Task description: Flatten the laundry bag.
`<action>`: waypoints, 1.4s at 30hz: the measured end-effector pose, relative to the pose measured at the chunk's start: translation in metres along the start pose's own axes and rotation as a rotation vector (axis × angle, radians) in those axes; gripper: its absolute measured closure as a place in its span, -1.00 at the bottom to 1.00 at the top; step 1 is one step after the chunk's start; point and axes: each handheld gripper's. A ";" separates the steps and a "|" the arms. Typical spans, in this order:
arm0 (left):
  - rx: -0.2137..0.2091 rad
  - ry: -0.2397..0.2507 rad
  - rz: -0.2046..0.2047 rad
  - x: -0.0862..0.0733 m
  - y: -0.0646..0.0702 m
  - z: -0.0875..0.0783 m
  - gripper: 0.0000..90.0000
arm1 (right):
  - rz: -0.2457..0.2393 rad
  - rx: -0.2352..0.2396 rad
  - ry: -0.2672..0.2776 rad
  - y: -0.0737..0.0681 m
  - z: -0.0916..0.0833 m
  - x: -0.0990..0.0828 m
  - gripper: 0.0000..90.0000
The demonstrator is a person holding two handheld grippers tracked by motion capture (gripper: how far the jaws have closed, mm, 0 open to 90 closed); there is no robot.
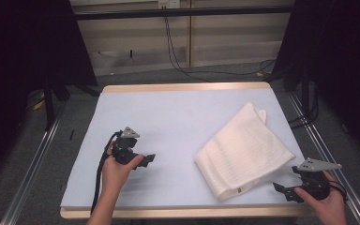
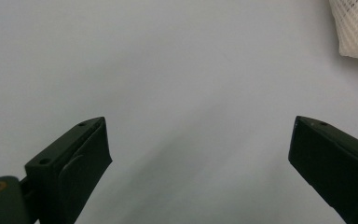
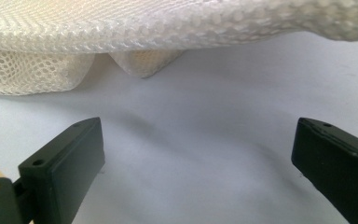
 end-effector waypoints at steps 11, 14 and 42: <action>-0.011 -0.015 0.023 0.000 0.006 0.004 -0.88 | -0.011 0.011 0.019 -0.005 0.011 0.009 -0.77; -0.012 -0.022 0.032 0.001 0.006 0.003 -0.87 | -0.037 -0.001 0.043 -0.008 0.012 0.015 -0.47; -0.125 -0.045 0.094 0.016 0.038 0.026 -0.80 | -0.101 0.041 0.037 -0.021 0.057 0.047 0.37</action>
Point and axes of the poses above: each handheld gripper's, and its own axes: z roughly forward along the jaws, x roughly out of its top, y roughly to its right, and after that the axes turned 7 degrees about y, right-handed
